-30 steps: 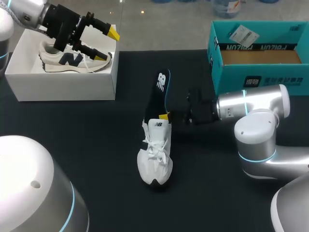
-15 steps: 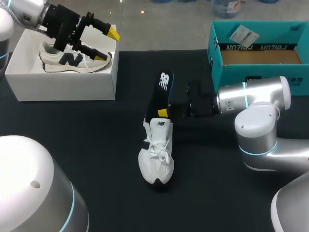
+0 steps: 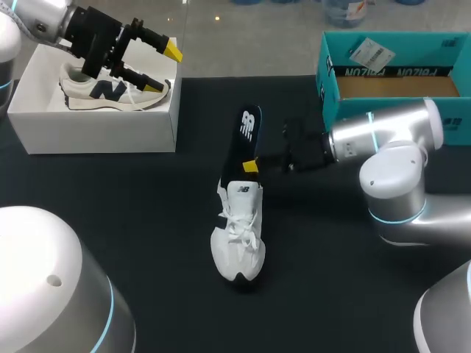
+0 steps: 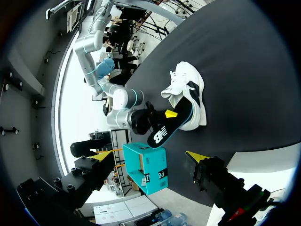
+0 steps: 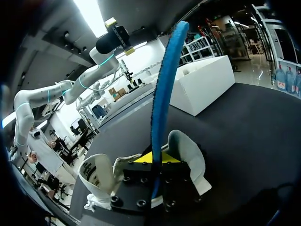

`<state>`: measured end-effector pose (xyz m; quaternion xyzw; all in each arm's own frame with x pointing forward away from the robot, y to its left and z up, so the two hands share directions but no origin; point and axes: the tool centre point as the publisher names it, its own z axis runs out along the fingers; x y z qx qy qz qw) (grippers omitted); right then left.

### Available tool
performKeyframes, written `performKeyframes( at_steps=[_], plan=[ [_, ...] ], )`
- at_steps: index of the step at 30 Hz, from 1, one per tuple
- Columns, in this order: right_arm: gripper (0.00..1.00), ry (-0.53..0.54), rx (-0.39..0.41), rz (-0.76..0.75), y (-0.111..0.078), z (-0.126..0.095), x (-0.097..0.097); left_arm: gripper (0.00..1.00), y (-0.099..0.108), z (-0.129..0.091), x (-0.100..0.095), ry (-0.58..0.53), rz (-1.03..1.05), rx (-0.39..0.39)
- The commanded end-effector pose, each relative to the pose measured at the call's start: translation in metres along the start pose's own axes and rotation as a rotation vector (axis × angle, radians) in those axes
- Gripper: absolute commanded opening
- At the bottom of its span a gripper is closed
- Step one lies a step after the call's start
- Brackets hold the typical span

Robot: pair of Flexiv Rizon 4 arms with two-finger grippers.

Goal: Take the shoe out of the shoebox, open the shoe tongue, remove and reinsert the insole, then place the shoe into the shoebox

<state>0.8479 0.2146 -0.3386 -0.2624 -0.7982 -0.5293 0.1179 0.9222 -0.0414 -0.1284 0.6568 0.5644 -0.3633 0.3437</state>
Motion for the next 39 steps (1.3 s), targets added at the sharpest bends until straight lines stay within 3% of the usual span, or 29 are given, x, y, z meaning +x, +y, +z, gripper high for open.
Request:
performKeyframes(
  at_steps=[1,15,16,18,24,29,31,32,33,39],
  plan=[
    [0.00,-0.002,0.068,0.023,-0.005,0.002,0.004,1.00,-0.001,0.000,0.000,0.003,0.001,-0.001],
    [0.00,0.040,0.115,0.079,-0.025,0.013,0.019,1.00,-0.001,0.000,0.000,0.003,0.001,-0.001],
    [0.02,0.040,0.115,0.078,-0.024,0.014,0.019,1.00,-0.001,0.000,0.000,0.003,0.001,-0.001],
    [0.29,0.025,0.108,0.062,-0.019,0.010,0.019,1.00,-0.001,0.000,0.000,0.003,0.001,-0.001],
    [0.38,0.000,0.107,0.007,0.004,-0.002,0.014,1.00,-0.001,0.000,0.000,0.003,0.001,-0.001],
    [0.35,-0.002,0.108,-0.015,0.017,-0.003,0.004,1.00,-0.001,0.000,0.000,0.003,0.001,-0.001],
    [0.20,-0.006,0.109,-0.016,0.019,-0.003,0.002,1.00,-0.001,0.000,0.000,0.003,0.001,-0.001],
    [0.03,-0.007,0.110,-0.016,0.019,-0.002,0.001,1.00,-0.001,0.000,0.000,0.003,0.001,-0.001],
    [0.00,-0.004,0.113,-0.010,0.018,0.000,0.000,1.00,-0.001,0.000,0.000,0.003,0.001,-0.001],
    [0.00,0.050,0.123,0.029,0.003,0.011,-0.005,1.00,-0.001,0.000,0.000,0.003,0.001,-0.001]
  ],
)
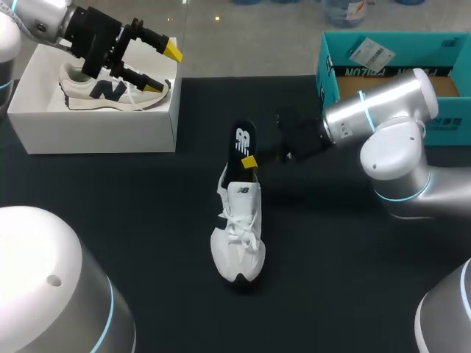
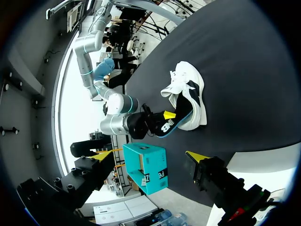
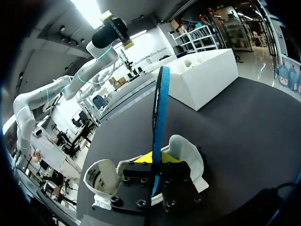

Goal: Take the shoe out of the shoebox, open the shoe tongue, remove and reinsert the insole, then place the shoe into the shoebox

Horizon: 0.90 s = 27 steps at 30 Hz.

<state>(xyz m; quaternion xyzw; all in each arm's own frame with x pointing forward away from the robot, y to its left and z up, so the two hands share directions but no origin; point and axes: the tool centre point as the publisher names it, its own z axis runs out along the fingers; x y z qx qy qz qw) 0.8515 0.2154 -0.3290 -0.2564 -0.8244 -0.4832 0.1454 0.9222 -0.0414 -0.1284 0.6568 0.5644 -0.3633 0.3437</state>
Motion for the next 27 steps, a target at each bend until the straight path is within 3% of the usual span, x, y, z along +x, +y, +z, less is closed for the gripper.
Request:
performKeyframes(
  at_steps=[1,14,15,16,17,19,27],
  plan=[
    [0.00,0.042,-0.001,0.014,-0.008,0.017,-0.007,1.00,-0.001,0.000,0.000,0.003,0.001,-0.001],
    [0.00,0.166,0.021,0.114,-0.039,0.040,0.014,1.00,-0.001,0.000,0.000,0.003,0.001,-0.001],
    [0.03,0.160,0.021,0.117,-0.039,0.039,0.015,1.00,-0.001,0.000,0.000,0.003,0.001,-0.001],
    [0.30,0.147,0.016,0.115,-0.039,0.036,0.017,1.00,-0.001,0.000,0.000,0.003,0.001,-0.001],
    [0.42,0.136,0.010,0.107,-0.036,0.034,0.018,1.00,-0.001,0.000,0.000,0.003,0.001,-0.001],
    [0.45,0.113,0.013,0.095,-0.031,0.029,0.019,1.00,-0.001,0.000,0.000,0.003,0.001,-0.001],
    [0.43,0.085,0.038,0.047,-0.010,0.018,0.016,1.00,-0.001,0.000,0.000,0.003,0.001,-0.001]
  ],
)
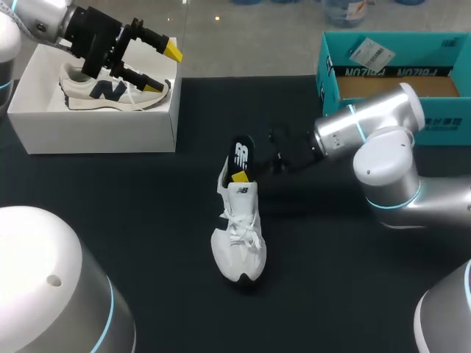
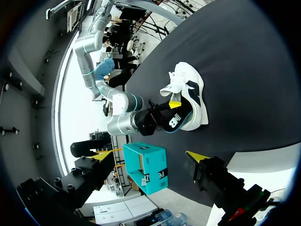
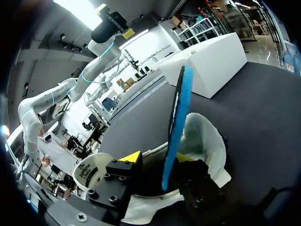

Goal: Take the shoe out of the shoebox, open the shoe tongue, remove and reinsert the insole, then place the shoe into the shoebox

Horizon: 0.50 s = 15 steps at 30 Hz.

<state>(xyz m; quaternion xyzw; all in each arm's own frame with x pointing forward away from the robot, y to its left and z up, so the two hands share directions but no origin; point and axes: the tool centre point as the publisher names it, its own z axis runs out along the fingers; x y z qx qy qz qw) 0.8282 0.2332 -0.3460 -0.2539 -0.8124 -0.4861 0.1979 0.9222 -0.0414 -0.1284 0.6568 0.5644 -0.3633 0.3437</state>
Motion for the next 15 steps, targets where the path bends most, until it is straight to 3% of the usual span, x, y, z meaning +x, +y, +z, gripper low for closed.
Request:
performKeyframes(
  at_steps=[1,8,9,10,11,15],
  plan=[
    [0.43,-0.010,0.028,-0.006,0.010,-0.006,0.001,1.00,-0.001,0.000,0.000,0.003,0.001,-0.001],
    [0.40,-0.019,0.033,-0.023,0.019,-0.011,-0.001,1.00,-0.001,0.000,0.000,0.003,0.001,-0.001],
    [0.35,-0.023,0.025,-0.027,0.020,-0.011,-0.001,1.00,-0.001,0.000,0.000,0.003,0.001,-0.001],
    [0.22,-0.017,0.005,-0.026,0.020,-0.012,-0.002,1.00,-0.001,0.000,0.000,0.003,0.001,-0.001],
    [0.00,-0.002,-0.022,-0.026,0.020,-0.013,-0.002,1.00,-0.001,0.000,0.000,0.003,0.001,-0.001],
    [0.00,0.098,-0.120,0.005,0.019,-0.013,-0.006,1.00,-0.001,0.000,0.000,0.003,0.001,-0.001]
  ],
)
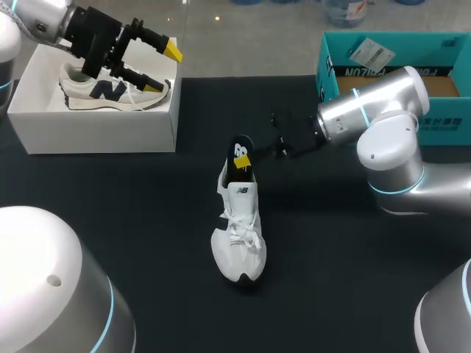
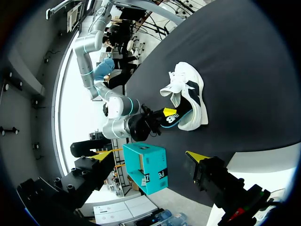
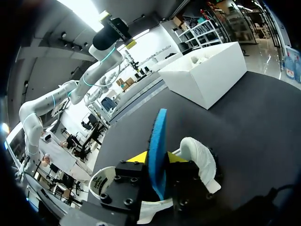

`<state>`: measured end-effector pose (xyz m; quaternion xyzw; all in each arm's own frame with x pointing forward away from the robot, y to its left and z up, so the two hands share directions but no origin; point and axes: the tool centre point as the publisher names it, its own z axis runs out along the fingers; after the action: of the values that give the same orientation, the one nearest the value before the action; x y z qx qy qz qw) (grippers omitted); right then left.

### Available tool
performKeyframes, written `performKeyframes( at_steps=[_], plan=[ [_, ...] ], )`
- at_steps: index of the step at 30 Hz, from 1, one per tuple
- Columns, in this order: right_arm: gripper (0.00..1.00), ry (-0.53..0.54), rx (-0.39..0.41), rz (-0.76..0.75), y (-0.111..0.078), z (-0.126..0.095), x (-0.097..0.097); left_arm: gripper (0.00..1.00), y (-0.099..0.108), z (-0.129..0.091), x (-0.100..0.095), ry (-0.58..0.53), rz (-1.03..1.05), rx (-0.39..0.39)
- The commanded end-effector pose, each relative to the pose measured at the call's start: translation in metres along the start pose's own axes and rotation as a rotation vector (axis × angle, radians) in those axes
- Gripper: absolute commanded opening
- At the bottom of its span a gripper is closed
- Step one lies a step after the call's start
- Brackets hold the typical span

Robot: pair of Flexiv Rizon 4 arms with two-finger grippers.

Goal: Take the shoe out of the shoebox, open the shoe tongue, remove and reinsert the insole, then place the shoe into the shoebox

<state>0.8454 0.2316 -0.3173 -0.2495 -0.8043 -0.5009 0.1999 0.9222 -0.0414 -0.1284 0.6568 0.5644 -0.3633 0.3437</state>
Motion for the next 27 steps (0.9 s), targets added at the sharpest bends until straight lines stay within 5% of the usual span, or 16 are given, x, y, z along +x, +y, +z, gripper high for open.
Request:
performKeyframes(
  at_steps=[1,9,21,22,24,27],
  plan=[
    [0.00,0.113,-0.105,0.027,-0.012,0.002,-0.010,1.00,-0.001,0.000,0.000,0.003,0.001,-0.001],
    [0.00,0.227,-0.059,0.122,-0.024,0.011,-0.012,1.00,-0.001,0.000,0.000,0.003,0.001,-0.001],
    [0.00,0.129,0.126,0.132,-0.025,0.028,-0.012,1.00,-0.001,0.000,0.000,0.003,0.001,-0.001],
    [0.03,0.116,0.141,0.131,-0.026,0.028,-0.012,1.00,-0.001,0.000,0.000,0.003,0.001,-0.001],
    [0.36,0.089,0.126,0.112,-0.026,0.028,-0.009,1.00,-0.001,0.000,0.000,0.003,0.001,-0.001],
    [0.40,0.037,0.102,0.085,-0.023,0.021,-0.004,1.00,-0.001,0.000,0.000,0.003,0.001,-0.001]
  ],
)
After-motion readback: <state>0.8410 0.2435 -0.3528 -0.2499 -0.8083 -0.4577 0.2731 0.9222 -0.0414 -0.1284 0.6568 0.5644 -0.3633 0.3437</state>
